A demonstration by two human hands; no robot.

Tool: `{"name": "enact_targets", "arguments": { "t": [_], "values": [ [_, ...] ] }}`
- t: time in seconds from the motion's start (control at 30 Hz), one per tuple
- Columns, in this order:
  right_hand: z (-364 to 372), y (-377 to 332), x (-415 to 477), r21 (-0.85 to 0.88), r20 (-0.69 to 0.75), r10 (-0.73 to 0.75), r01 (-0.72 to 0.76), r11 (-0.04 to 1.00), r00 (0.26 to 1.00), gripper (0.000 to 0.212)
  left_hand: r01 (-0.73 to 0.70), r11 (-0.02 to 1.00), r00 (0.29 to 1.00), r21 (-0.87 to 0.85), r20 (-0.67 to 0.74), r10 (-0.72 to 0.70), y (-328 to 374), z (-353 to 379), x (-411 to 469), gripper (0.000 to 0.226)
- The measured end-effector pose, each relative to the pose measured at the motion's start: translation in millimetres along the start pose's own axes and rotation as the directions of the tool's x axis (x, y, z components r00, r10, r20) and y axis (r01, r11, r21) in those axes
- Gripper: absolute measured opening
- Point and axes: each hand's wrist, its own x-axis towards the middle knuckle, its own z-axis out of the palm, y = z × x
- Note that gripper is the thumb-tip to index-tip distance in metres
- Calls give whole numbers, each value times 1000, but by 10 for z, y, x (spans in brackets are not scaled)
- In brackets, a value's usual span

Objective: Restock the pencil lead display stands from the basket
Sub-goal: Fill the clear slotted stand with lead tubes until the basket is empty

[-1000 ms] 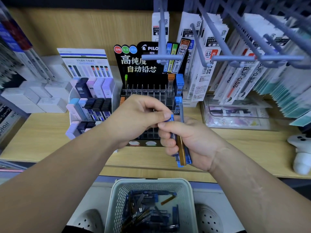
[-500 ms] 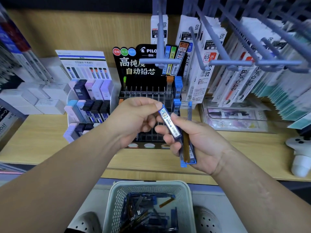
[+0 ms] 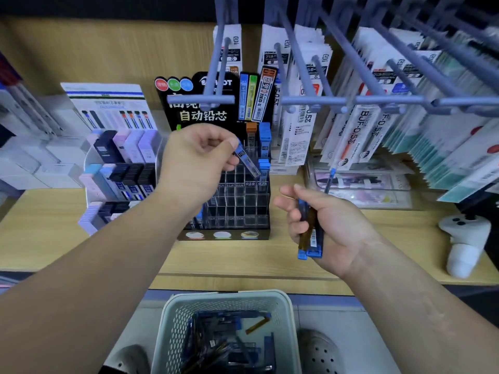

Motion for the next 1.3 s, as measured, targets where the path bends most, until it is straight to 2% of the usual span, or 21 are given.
{"name": "enact_targets", "arguments": {
  "t": [0.13, 0.2, 0.33, 0.4, 0.5, 0.7, 0.87, 1.0, 1.07, 1.1, 1.13, 1.2, 1.23, 1.3],
  "values": [
    [-87, -50, -35, -8, -12, -18, 18, 1000, 1000, 18, -139, 965, 982, 225, 156, 105, -73, 127, -19, 19],
    [-110, -67, -54, -13, -5, -23, 22, 1000, 1000, 19, -212, 917, 969, 338, 198, 151, -119, 194, -8, 19],
    [-171, -72, -88, -28, 14, -22, 22, 999, 1000, 20, -374, 809, 924, 453, 258, 283, -196, 322, 39, 8],
    [-210, -78, -103, -32, 16, -24, 25, 999, 1000, 20, -482, 726, 875, 490, 309, 373, -246, 347, 67, 3],
    [-265, -109, -139, -32, 25, -30, 31, 999, 999, 20, -558, 649, 830, 517, 358, 429, -284, 337, 76, 2],
    [-336, -153, -182, -13, 49, -42, 43, 999, 998, 21, -578, 614, 816, 538, 368, 446, -283, 347, 55, 3],
    [-312, -168, -222, 40, 87, -72, 69, 997, 994, 19, -524, 637, 852, 565, 348, 392, -227, 321, 26, 16],
    [-252, -156, -240, 68, 94, -82, 76, 995, 992, 21, -473, 657, 881, 587, 329, 340, -121, 270, -78, 15],
    [-218, -128, -250, 50, 109, -70, 65, 997, 992, 21, -318, 823, 944, 470, 240, 227, 5, 308, -201, 8],
    [-196, -109, -262, 32, 128, -57, 54, 998, 990, 20, -183, 917, 972, 354, 207, 115, 78, 344, -276, 9],
    [-166, -86, -278, 7, 157, -42, 42, 999, 987, 17, -32, 970, 974, 240, 224, -23, 145, 374, -353, 12],
    [-101, -44, -303, -41, 225, -18, 28, 999, 974, 9, 202, 970, 897, 133, 373, -237, 241, 390, -494, 17],
    [-73, -27, -313, -52, 255, -11, 25, 998, 967, 10, 259, 960, 853, 107, 441, -279, 258, 371, -545, 19],
    [-25, -1, -332, -57, 311, -7, 27, 998, 950, 13, 308, 951, 821, 34, 494, -284, 276, 283, -598, 19]
  ]
}}
